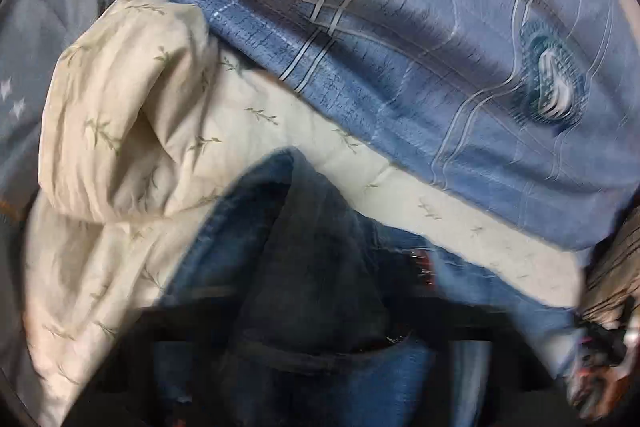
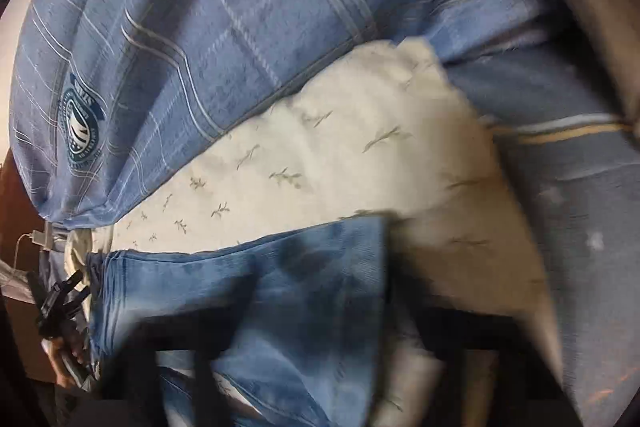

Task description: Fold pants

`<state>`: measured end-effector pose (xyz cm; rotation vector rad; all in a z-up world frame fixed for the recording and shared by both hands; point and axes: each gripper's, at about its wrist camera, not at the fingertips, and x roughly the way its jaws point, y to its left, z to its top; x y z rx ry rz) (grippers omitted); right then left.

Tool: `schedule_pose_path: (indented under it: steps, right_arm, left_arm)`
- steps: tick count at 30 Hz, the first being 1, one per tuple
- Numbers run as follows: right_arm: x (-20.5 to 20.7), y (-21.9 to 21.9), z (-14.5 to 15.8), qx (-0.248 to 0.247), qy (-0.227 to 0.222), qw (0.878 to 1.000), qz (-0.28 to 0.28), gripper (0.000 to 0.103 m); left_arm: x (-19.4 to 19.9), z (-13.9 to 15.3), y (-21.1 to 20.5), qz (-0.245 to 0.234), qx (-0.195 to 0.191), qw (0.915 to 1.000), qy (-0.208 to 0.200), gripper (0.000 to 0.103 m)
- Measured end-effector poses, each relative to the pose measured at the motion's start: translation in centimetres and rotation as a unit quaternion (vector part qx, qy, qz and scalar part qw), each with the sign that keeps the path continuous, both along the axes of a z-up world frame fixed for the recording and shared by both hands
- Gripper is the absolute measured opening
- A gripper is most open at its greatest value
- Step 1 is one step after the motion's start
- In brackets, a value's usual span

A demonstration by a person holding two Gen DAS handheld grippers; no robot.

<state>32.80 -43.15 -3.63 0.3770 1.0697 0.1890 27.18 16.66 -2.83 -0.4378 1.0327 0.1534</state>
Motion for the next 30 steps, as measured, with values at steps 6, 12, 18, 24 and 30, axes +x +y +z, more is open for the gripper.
schedule_pose_path:
  steps: [6, 12, 18, 24, 30]
  right_arm:
    - [-2.7, 3.1, 7.0, -0.137, -0.182, 0.973, -0.026, 0.011]
    - [0.7, 0.1, 0.2, -0.034, -0.043, 0.997, -0.053, 0.016]
    - [-0.9, -2.1, 3.0, 0.043, -0.100, 0.992, -0.058, 0.087]
    - [2.4, 2.1, 0.7, -0.035, -0.040, 0.999, 0.003, 0.071]
    - [0.1, 3.7, 3.6, -0.128, -0.136, 0.982, -0.021, 0.016]
  left_arm:
    - [-3.2, 2.9, -1.8, 0.028, 0.096, 0.9853, -0.138, 0.011]
    - [-1.5, -1.5, -0.5, 0.033, 0.039, 0.9985, -0.023, 0.044]
    - [-2.4, 1.5, -0.6, 0.048, 0.073, 0.9933, -0.076, 0.079]
    - [0.4, -1.0, -1.8, 0.013, 0.037, 0.9992, -0.010, 0.011]
    - [-1.5, 2.5, -1.5, 0.027, 0.048, 0.9935, -0.100, 0.011]
